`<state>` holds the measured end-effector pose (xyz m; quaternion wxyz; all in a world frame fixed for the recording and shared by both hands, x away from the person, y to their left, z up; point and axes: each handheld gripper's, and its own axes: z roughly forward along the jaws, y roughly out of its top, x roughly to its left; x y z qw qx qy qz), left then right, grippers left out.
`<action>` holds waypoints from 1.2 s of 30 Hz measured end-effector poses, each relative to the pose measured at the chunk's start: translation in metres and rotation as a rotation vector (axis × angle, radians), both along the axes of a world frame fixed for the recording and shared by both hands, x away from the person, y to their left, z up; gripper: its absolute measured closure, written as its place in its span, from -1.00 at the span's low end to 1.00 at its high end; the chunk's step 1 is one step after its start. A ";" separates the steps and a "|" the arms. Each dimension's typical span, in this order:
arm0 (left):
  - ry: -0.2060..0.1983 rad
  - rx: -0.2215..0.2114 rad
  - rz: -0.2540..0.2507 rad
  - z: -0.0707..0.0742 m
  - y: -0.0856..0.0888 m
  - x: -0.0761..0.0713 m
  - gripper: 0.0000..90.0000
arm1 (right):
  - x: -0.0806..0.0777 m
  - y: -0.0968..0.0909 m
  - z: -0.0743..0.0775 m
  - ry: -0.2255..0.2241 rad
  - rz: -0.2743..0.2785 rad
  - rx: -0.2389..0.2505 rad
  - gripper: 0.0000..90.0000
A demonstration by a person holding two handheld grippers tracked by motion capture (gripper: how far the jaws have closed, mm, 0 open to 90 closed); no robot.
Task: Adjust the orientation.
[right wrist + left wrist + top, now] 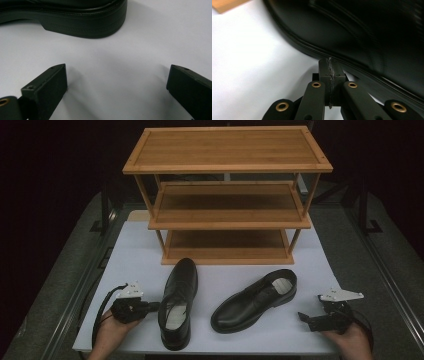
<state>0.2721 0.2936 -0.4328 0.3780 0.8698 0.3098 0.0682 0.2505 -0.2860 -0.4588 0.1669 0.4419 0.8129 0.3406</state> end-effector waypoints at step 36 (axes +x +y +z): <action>-0.015 -0.009 -0.103 0.000 -0.049 0.013 1.00 | 0.000 0.000 0.000 0.000 -0.001 0.001 -0.94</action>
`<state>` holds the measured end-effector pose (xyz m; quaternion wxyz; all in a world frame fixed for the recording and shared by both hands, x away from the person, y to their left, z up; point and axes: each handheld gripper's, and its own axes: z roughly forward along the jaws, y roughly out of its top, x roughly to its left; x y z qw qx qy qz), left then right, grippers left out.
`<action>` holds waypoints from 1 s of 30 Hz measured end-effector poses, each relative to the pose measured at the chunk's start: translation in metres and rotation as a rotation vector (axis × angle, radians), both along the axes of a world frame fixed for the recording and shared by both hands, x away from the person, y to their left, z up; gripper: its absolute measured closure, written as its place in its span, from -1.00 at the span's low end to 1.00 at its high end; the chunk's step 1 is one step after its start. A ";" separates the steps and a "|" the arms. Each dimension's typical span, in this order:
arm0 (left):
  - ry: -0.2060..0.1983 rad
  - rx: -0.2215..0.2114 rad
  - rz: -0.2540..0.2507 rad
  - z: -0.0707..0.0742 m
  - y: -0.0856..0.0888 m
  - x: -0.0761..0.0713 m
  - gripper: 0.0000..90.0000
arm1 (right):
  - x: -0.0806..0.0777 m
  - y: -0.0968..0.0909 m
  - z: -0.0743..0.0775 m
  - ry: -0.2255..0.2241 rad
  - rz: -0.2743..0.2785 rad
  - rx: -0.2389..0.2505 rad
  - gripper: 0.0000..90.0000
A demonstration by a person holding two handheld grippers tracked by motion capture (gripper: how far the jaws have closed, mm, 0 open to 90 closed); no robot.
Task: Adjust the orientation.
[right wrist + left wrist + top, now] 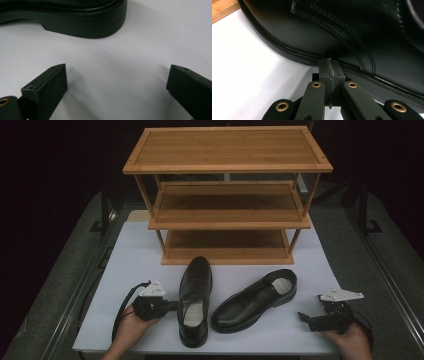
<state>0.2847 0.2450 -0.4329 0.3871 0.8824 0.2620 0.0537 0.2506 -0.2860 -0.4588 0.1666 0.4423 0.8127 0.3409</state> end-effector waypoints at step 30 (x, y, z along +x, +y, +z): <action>-0.046 0.157 0.234 -0.007 0.076 -0.023 -0.99 | 0.000 0.000 0.000 0.000 0.001 -0.003 -0.94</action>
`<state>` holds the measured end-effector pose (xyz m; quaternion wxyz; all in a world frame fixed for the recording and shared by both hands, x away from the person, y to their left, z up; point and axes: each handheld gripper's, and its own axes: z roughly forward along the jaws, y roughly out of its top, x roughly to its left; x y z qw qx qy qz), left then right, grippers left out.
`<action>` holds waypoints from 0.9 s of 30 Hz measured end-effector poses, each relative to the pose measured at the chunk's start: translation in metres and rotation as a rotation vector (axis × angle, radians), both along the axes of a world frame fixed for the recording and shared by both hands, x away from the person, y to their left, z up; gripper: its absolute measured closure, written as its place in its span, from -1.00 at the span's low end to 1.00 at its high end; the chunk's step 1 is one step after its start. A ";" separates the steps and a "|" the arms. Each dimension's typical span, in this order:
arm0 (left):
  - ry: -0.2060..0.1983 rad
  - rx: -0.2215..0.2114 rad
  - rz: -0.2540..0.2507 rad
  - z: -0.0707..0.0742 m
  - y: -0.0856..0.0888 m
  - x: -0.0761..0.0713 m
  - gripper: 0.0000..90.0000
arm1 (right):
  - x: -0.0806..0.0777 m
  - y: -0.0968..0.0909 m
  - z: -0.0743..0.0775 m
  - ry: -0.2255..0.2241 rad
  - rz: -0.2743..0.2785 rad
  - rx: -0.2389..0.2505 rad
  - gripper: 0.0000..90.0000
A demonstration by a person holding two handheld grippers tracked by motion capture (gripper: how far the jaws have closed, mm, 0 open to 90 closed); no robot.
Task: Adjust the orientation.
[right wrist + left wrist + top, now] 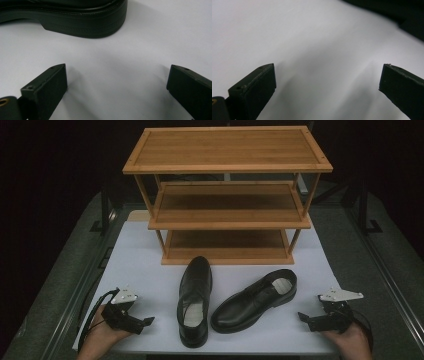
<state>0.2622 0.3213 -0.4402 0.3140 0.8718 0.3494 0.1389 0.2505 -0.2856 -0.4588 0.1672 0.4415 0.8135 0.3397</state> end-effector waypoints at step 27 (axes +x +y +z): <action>-0.032 -0.045 -0.003 -0.011 0.008 0.001 -1.00 | 0.067 -0.009 0.035 -0.066 0.095 0.133 0.99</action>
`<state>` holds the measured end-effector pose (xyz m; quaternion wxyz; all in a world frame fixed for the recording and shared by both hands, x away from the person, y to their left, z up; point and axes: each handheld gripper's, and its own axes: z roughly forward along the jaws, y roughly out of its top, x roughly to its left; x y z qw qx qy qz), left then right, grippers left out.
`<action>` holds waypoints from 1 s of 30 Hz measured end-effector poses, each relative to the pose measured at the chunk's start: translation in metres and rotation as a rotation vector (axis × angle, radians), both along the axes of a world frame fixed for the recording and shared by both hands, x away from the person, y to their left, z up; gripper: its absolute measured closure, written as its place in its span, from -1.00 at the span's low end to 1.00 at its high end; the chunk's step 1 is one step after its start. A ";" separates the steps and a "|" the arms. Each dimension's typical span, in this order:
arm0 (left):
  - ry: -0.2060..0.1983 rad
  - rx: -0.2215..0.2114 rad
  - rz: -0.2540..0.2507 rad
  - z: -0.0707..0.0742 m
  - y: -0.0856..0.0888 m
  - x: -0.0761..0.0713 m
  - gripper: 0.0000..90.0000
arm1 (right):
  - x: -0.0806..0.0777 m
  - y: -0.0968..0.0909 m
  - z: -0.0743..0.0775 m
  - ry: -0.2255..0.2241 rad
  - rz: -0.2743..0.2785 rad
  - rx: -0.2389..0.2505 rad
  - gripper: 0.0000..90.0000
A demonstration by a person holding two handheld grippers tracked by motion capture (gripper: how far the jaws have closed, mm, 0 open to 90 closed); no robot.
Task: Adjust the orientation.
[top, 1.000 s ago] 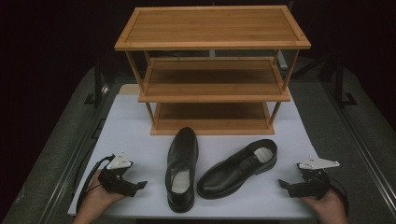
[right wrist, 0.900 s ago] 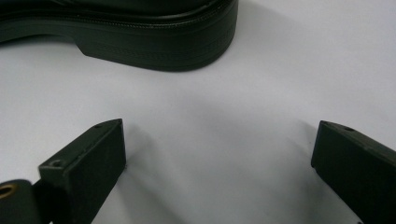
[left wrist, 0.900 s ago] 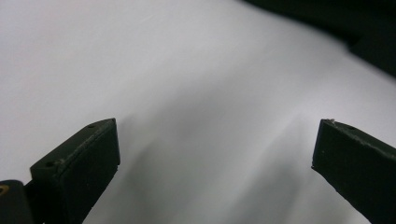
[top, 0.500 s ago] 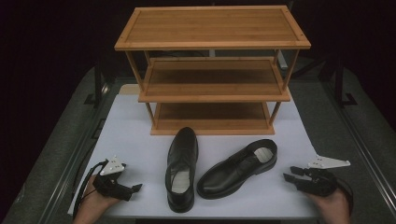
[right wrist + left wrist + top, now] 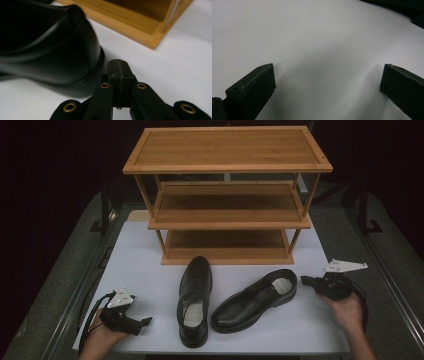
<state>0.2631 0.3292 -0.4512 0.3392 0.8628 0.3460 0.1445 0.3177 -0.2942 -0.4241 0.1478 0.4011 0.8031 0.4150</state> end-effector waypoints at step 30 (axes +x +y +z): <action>0.001 -0.005 0.002 0.000 0.000 0.000 -1.00 | 0.064 0.027 -0.024 0.152 0.209 0.044 1.00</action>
